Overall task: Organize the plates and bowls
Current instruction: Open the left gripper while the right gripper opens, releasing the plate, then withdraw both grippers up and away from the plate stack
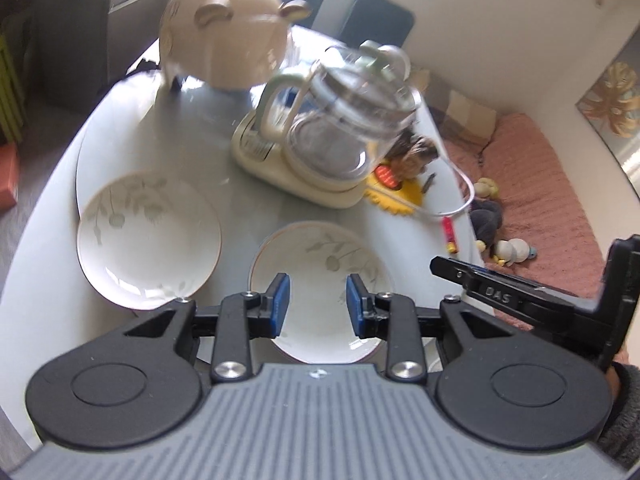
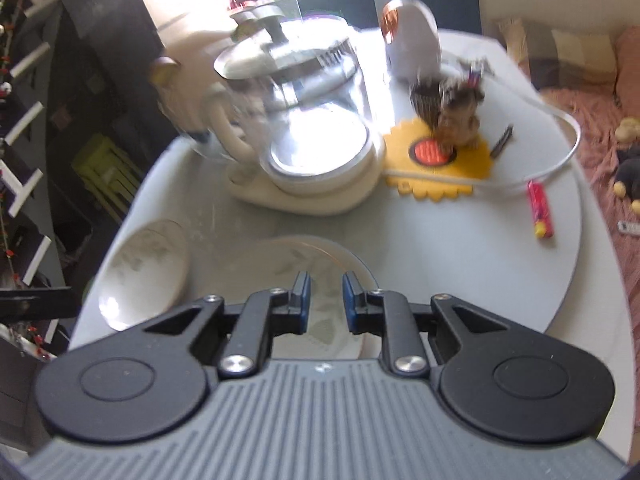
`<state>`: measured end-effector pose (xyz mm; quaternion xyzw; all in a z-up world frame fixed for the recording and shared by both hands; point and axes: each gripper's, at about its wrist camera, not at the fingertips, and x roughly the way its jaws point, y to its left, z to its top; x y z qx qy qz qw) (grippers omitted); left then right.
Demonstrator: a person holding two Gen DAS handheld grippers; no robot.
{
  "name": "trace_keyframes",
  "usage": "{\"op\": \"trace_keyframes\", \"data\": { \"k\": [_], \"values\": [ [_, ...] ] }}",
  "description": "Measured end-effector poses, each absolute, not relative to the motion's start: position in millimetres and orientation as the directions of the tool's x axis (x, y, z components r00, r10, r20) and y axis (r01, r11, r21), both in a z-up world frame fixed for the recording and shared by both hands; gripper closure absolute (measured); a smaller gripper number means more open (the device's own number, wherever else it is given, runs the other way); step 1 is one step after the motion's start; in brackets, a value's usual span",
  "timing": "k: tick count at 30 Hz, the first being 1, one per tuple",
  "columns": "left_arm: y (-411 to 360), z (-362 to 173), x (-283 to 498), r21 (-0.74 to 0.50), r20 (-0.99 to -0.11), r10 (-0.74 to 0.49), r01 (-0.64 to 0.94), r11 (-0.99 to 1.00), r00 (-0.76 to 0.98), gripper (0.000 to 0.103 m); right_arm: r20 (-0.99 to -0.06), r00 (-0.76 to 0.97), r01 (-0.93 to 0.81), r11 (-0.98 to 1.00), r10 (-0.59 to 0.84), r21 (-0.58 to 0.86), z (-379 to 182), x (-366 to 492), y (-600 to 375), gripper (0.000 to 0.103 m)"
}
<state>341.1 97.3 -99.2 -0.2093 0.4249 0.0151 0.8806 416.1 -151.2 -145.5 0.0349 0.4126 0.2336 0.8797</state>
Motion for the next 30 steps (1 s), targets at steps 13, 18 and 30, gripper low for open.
{"op": "trace_keyframes", "data": {
  "k": [13, 18, 30],
  "values": [
    [103, -45, 260, -0.317, -0.703, -0.148, -0.120, 0.941, 0.696, 0.063, -0.594, 0.646, -0.390, 0.876, 0.480, 0.284, -69, 312, -148, 0.081],
    [104, -29, 227, -0.314, -0.689, -0.166, -0.085, 0.946, 0.705, 0.063, -0.565, 0.682, -0.377, 0.885, 0.465, 0.273, -50, 271, -145, 0.081],
    [81, -10, 197, -0.282, -0.673, -0.189, -0.012, 0.959, 0.715, 0.063, -0.570, 0.693, -0.362, 0.897, 0.440, 0.252, -45, 220, -151, 0.081]
  ]
}}
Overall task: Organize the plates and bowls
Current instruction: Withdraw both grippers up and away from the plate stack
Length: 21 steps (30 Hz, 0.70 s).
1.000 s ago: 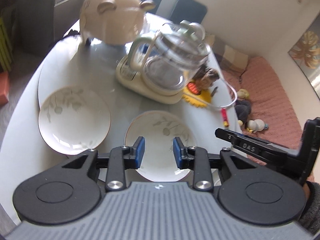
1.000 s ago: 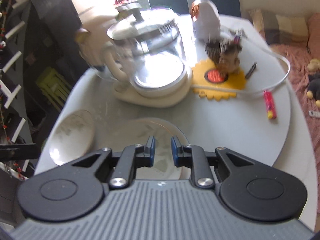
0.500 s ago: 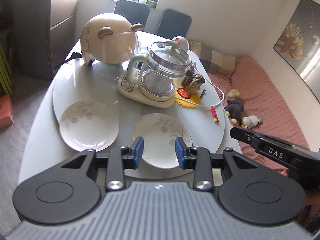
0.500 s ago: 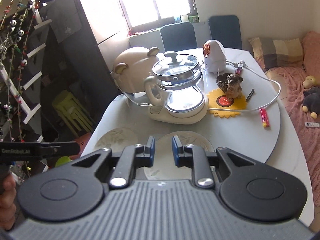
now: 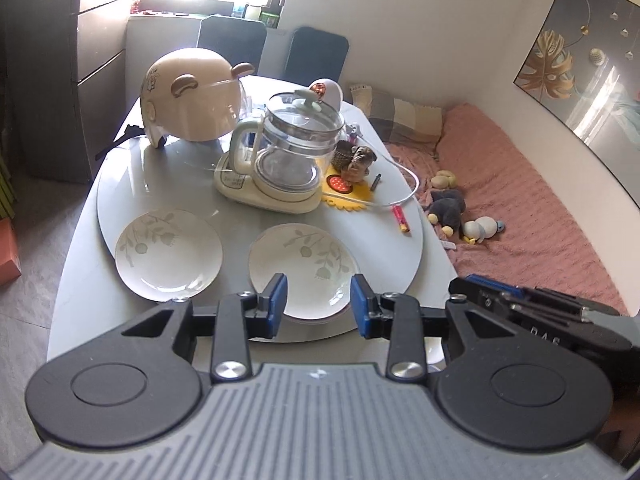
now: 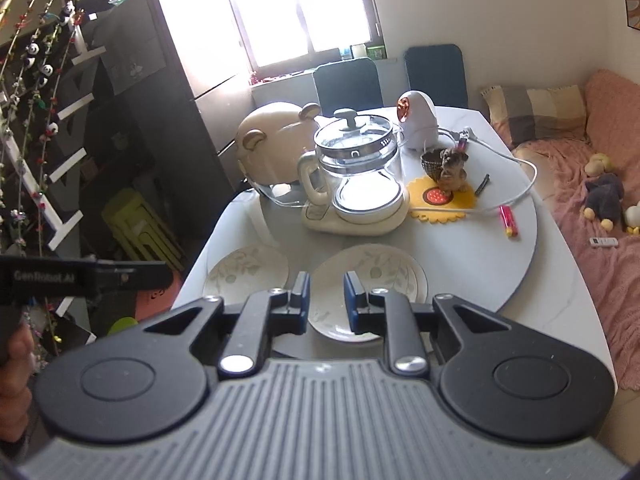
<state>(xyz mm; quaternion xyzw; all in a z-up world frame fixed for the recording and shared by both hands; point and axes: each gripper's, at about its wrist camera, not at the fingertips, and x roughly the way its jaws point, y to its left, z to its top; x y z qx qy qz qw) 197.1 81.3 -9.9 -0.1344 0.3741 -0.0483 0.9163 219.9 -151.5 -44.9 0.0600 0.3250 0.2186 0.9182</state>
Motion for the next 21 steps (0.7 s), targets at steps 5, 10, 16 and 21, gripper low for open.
{"op": "trace_keyframes", "data": {
  "k": [5, 10, 16, 21],
  "values": [
    [62, -14, 195, -0.266, -0.682, -0.173, -0.020, 0.964, 0.710, 0.063, -0.573, 0.686, -0.390, 0.891, 0.449, 0.232, -43, 214, -163, 0.081],
    [45, -26, 193, -0.240, -0.683, -0.135, -0.046, 0.970, 0.717, 0.063, -0.573, 0.676, -0.411, 0.883, 0.463, 0.229, -42, 208, -176, 0.080],
    [39, -30, 188, -0.235, -0.701, -0.071, -0.136, 0.963, 0.709, 0.063, -0.557, 0.655, -0.481, 0.850, 0.511, 0.213, -39, 201, -185, 0.080],
    [37, -32, 175, -0.198, -0.716, 0.030, -0.245, 0.949, 0.697, 0.063, -0.548, 0.606, -0.547, 0.803, 0.576, 0.239, -42, 204, -187, 0.080]
  ]
}}
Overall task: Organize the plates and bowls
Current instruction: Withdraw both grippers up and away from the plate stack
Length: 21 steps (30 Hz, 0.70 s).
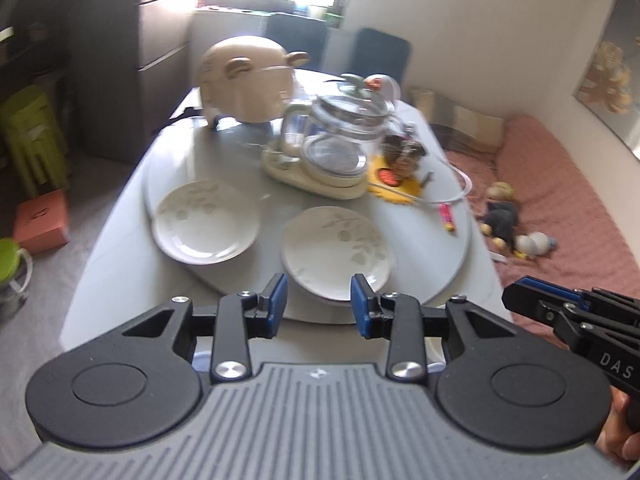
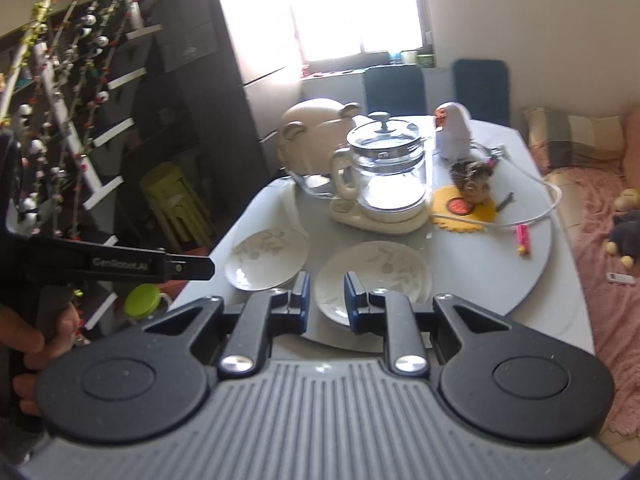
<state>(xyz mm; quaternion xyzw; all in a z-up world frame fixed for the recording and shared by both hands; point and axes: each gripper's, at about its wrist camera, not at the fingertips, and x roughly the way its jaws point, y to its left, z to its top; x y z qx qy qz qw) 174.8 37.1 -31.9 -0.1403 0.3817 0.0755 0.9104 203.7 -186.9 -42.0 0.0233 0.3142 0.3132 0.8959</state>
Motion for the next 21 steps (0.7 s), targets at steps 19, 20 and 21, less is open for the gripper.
{"op": "trace_keyframes", "data": {
  "k": [19, 20, 21],
  "values": [
    [36, -67, 117, -0.274, -0.779, 0.138, -0.529, 0.803, 0.612, 0.062, -0.559, 0.379, -0.757, 0.594, 0.738, 0.271, -63, 183, -179, 0.080],
    [36, -70, 116, -0.276, -0.783, 0.138, -0.538, 0.797, 0.606, 0.062, -0.558, 0.379, -0.762, 0.591, 0.738, 0.265, -64, 181, -179, 0.080],
    [36, -71, 116, -0.269, -0.786, 0.146, -0.544, 0.795, 0.601, 0.062, -0.559, 0.378, -0.763, 0.590, 0.738, 0.264, -64, 180, -179, 0.080]
  ]
}}
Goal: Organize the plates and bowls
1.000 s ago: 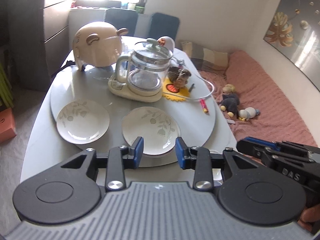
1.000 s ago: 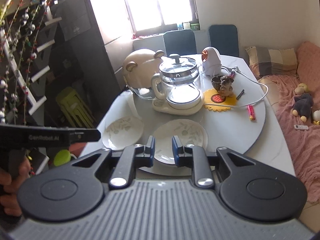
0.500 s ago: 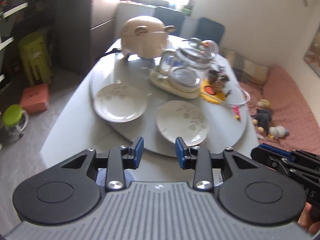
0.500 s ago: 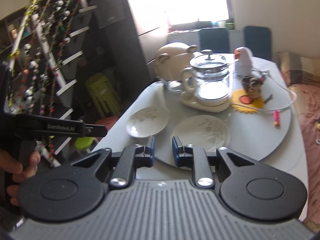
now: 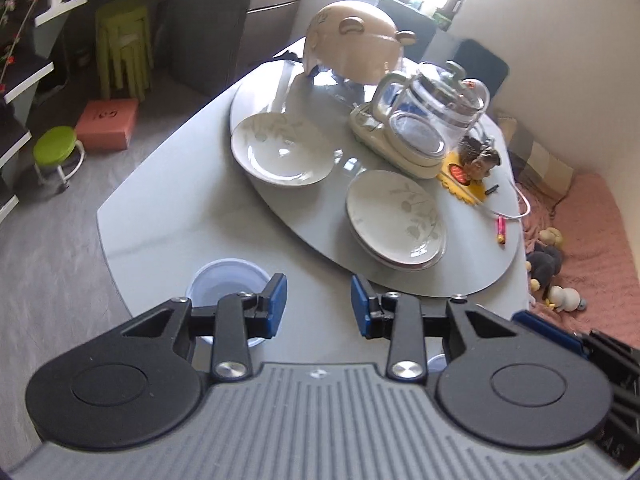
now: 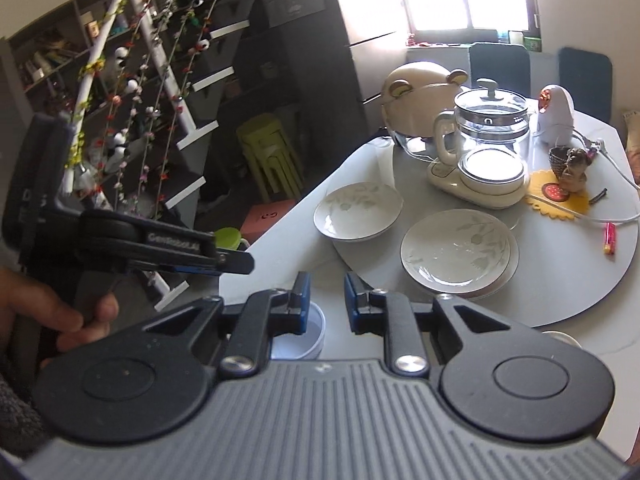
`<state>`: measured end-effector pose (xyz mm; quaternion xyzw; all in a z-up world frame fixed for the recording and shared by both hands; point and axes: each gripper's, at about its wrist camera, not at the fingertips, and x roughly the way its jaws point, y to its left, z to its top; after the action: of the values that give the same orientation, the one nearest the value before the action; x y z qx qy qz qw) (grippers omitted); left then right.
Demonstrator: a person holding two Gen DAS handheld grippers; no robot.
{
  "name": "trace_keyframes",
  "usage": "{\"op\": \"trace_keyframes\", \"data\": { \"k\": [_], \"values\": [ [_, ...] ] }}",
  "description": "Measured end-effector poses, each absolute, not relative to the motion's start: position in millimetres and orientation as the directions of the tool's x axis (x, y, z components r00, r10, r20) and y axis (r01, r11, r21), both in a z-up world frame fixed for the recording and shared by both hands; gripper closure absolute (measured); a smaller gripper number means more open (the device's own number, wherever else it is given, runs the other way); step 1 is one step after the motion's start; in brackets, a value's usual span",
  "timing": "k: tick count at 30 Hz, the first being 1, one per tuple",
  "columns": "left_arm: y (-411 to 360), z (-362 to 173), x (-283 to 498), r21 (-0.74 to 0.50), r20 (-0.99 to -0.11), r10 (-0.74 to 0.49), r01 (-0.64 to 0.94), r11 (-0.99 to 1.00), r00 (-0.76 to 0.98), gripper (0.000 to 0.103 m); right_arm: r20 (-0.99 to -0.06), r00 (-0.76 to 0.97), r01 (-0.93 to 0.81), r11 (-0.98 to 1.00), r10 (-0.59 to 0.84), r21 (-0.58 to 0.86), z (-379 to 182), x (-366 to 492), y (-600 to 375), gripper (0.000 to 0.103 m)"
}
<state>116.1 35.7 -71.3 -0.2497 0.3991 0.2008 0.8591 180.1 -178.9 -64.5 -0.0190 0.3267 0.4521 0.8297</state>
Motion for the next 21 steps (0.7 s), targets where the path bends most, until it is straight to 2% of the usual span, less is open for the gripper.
{"op": "trace_keyframes", "data": {
  "k": [8, 10, 11, 21],
  "values": [
    [47, -73, 125, -0.255, -0.785, 0.151, -0.536, 0.805, 0.601, 0.062, -0.558, 0.366, -0.753, 0.589, 0.745, 0.293, -70, 181, -168, 0.080],
    [53, -77, 129, -0.253, -0.786, 0.146, -0.528, 0.811, 0.601, 0.058, -0.565, 0.375, -0.745, 0.601, 0.736, 0.290, -72, 183, -162, 0.080],
    [58, -80, 132, -0.257, -0.786, 0.140, -0.524, 0.812, 0.602, 0.053, -0.568, 0.381, -0.737, 0.610, 0.730, 0.289, -73, 184, -159, 0.080],
    [125, -108, 163, -0.321, -0.796, 0.039, -0.476, 0.819, 0.604, 0.052, -0.607, 0.412, -0.680, 0.673, 0.679, 0.291, -87, 206, -104, 0.080]
  ]
}}
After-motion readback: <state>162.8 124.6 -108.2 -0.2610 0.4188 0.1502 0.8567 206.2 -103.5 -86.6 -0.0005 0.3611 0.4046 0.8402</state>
